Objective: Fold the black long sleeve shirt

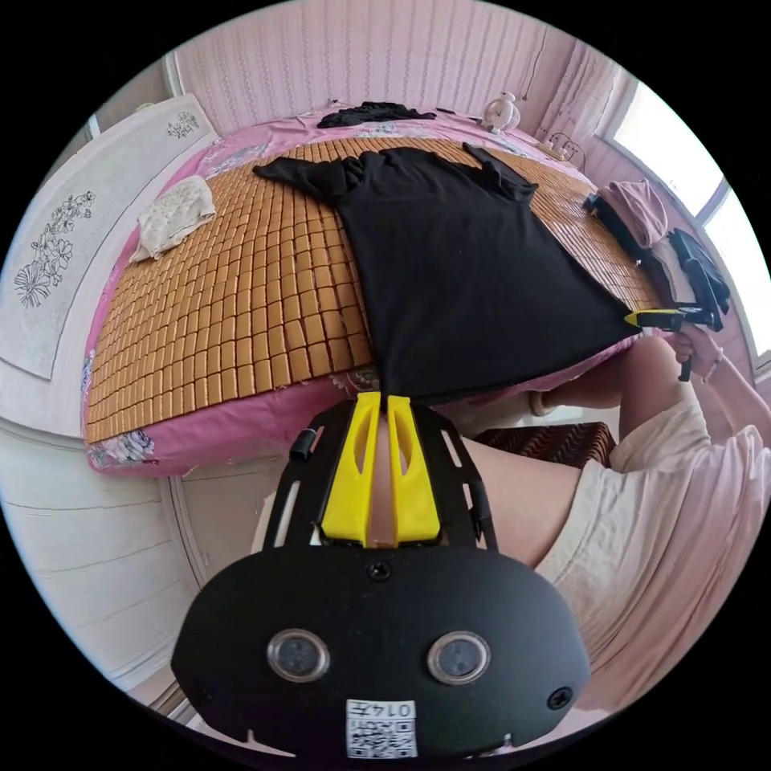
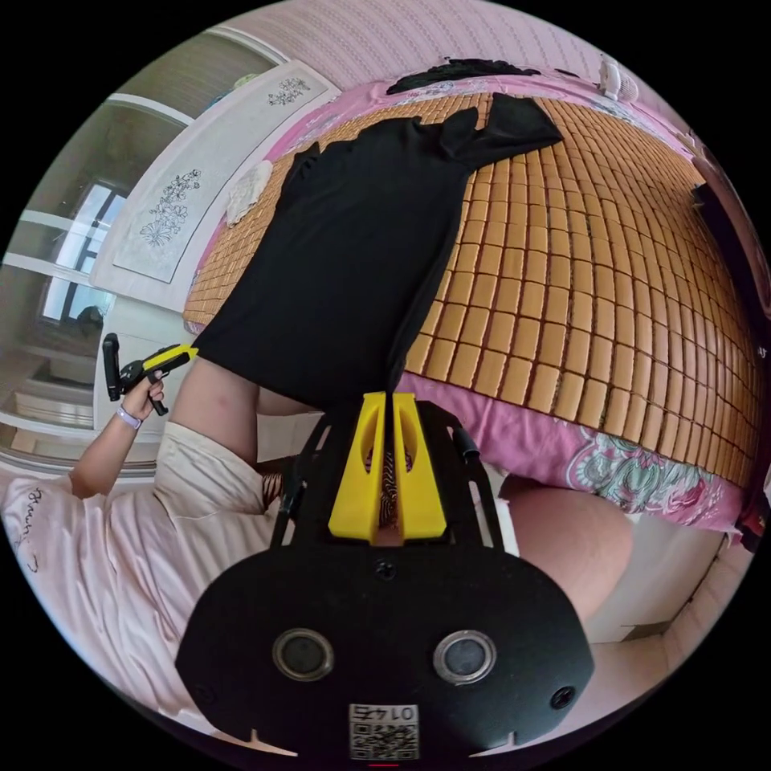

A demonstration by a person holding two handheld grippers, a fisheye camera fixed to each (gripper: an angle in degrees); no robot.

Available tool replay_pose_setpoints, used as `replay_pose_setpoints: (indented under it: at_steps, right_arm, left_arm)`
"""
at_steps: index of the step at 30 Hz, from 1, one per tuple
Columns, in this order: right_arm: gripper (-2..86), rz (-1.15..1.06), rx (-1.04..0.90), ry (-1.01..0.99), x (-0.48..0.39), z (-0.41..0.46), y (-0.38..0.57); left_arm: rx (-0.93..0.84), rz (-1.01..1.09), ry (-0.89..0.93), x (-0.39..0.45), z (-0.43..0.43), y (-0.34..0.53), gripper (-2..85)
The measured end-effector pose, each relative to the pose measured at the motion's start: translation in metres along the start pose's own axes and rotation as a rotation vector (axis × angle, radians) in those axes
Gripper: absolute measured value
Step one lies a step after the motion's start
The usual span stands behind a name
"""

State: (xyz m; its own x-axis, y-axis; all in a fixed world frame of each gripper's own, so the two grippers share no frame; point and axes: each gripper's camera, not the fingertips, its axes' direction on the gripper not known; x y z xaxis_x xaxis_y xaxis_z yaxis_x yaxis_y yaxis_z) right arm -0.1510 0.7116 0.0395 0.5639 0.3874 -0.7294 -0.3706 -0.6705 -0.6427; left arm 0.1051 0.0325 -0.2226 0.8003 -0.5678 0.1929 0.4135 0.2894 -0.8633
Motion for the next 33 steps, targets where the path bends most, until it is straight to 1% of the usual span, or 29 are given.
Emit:
replay_pose_setpoints:
  at_steps: [3, 7, 10, 13, 16, 18, 21, 24, 27, 29, 31, 32, 33]
  right_arm:
    - [2.2, 0.009, 0.0, 0.03, -0.004, 0.005, 0.011]
    - [4.3, 0.025, 0.036, 0.06, -0.005, 0.002, 0.027]
    - [7.0, 0.045, 0.071, 0.071, -0.001, 0.001, 0.038]
    - [7.8, 0.064, 0.137, 0.092, 0.003, -0.004, 0.048]
    - [7.7, 0.064, 0.199, 0.129, 0.008, -0.015, 0.046]
    - [7.7, 0.06, 0.244, 0.165, 0.014, -0.024, 0.037]
    - [7.8, 0.055, 0.302, 0.225, 0.033, -0.039, 0.005]
    - [8.2, 0.045, 0.336, 0.276, 0.061, -0.051, -0.053]
    - [9.3, 0.045, 0.366, 0.36, 0.092, -0.053, -0.128]
    - [10.3, 0.063, 0.388, 0.417, 0.118, -0.048, -0.188]
    - [10.8, 0.106, 0.398, 0.415, 0.139, -0.039, -0.225]
    - [11.0, 0.13, 0.395, 0.396, 0.152, -0.032, -0.245]
    - [10.8, 0.141, 0.389, 0.389, 0.157, -0.028, -0.253]
  left_arm:
    - [0.009, -0.061, 0.052, -0.009, 0.019, 0.009, 0.1]
    - [0.039, -0.077, 0.072, -0.017, 0.032, 0.016, 0.6]
    - [0.073, -0.025, 0.092, -0.014, 0.04, 0.015, 0.6]
    - [0.116, 0.033, 0.102, -0.003, 0.051, 0.004, 0.7]
    - [0.158, 0.098, 0.142, 0.014, 0.071, -0.023, 2.0]
    - [0.178, 0.141, 0.179, 0.031, 0.098, -0.058, 2.9]
    - [0.18, 0.198, 0.214, 0.056, 0.143, -0.115, 3.5]
    - [0.183, 0.251, 0.199, 0.079, 0.194, -0.178, 3.7]
    - [0.16, 0.241, 0.191, 0.09, 0.247, -0.235, 2.9]
    - [0.13, 0.23, 0.175, 0.094, 0.277, -0.26, 1.8]
    - [0.071, 0.247, 0.162, 0.099, 0.306, -0.275, 0.8]
    - [0.009, 0.269, 0.153, 0.104, 0.326, -0.281, 0.1]
    - [0.037, 0.29, 0.181, 0.107, 0.333, -0.281, -0.3]
